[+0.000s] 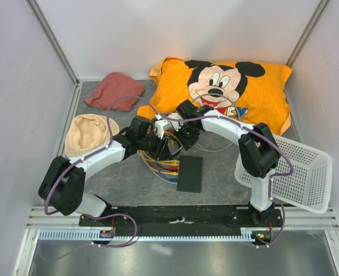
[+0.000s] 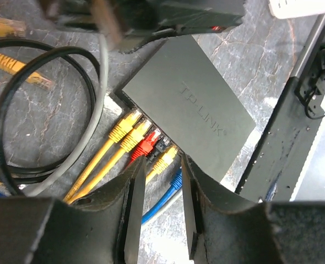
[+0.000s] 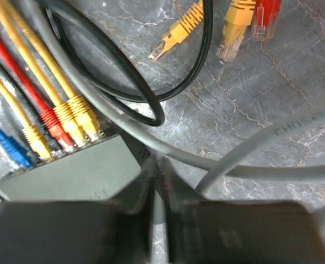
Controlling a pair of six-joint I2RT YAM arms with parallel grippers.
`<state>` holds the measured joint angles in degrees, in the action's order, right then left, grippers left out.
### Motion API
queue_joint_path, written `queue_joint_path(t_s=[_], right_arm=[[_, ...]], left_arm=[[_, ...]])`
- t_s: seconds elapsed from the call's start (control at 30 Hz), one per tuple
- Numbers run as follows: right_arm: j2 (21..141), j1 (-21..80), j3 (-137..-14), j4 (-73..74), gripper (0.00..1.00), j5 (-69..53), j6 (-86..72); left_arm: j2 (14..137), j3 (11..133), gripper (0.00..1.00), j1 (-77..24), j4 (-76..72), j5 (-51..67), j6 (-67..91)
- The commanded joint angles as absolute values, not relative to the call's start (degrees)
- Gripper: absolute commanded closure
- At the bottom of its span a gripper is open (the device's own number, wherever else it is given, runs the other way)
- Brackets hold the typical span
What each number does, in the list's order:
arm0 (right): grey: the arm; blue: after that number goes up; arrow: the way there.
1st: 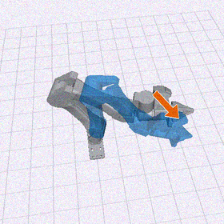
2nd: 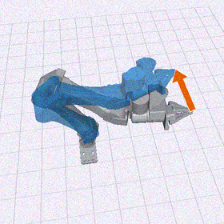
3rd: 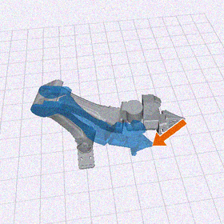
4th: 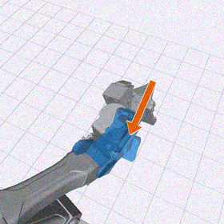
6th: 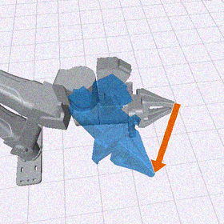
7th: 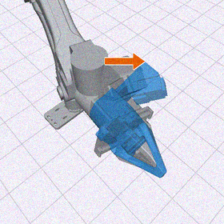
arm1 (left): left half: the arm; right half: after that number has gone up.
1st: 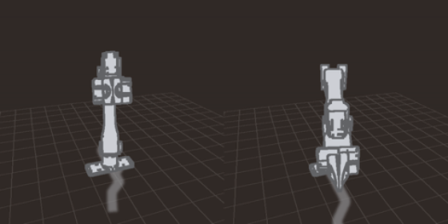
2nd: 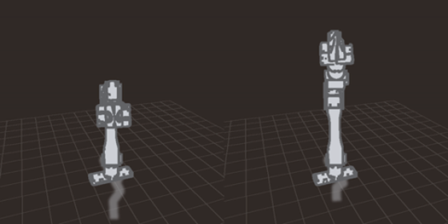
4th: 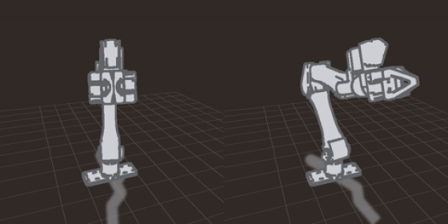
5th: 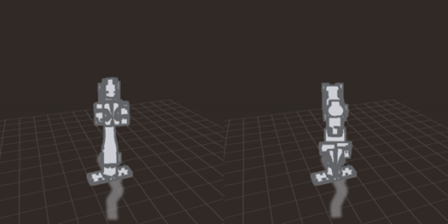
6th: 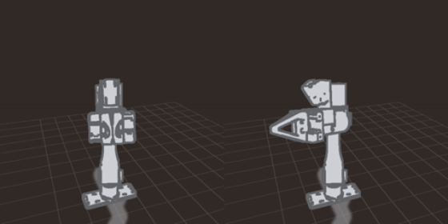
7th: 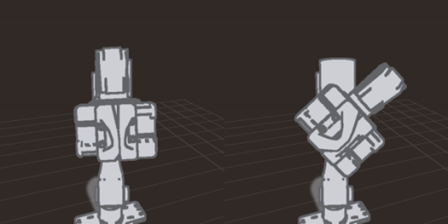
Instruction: Pull the plug from the switch port
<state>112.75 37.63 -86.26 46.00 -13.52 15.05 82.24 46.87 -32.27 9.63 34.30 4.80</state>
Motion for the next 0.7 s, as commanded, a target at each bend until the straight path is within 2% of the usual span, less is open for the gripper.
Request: queue_joint_path(t_s=[0.0,0.03,0.07,0.27,0.3,0.43,0.53,0.67], right_arm=[[107.85,37.27,-89.12,48.24,0.73,-20.45,18.17],[106.97,37.18,-88.86,48.69,0.65,-21.70,19.76],[104.53,37.26,-88.16,48.78,0.62,-22.84,21.69],[95.99,37.18,-79.73,50.98,0.61,-24.96,33.83],[95.45,37.35,-76.67,50.37,0.63,-25.57,34.71],[95.62,37.44,-70.41,46.15,0.81,-25.05,32.18],[95.63,37.88,-66.98,41.50,0.90,-22.60,28.92],[94.83,37.97,-63.81,35.34,0.96,-20.66,25.67]], left_arm=[[77.79,47.81,0.59,-30.24,6.68,37.61,7.82],[76.65,47.99,0.58,-30.06,6.77,37.88,7.65],[74.99,48.08,0.57,-29.28,6.68,38.14,7.47],[75.32,50.45,0.58,-28.21,6.60,41.13,9.14],[75.67,50.10,0.60,-28.21,5.98,42.79,9.66],[79.09,48.43,0.61,-28.30,3.34,48.33,10.99],[82.17,49.48,0.60,-28.21,4.57,50.45,9.93],[88.41,53.16,0.60,-28.21,7.46,54.21,8.36]])
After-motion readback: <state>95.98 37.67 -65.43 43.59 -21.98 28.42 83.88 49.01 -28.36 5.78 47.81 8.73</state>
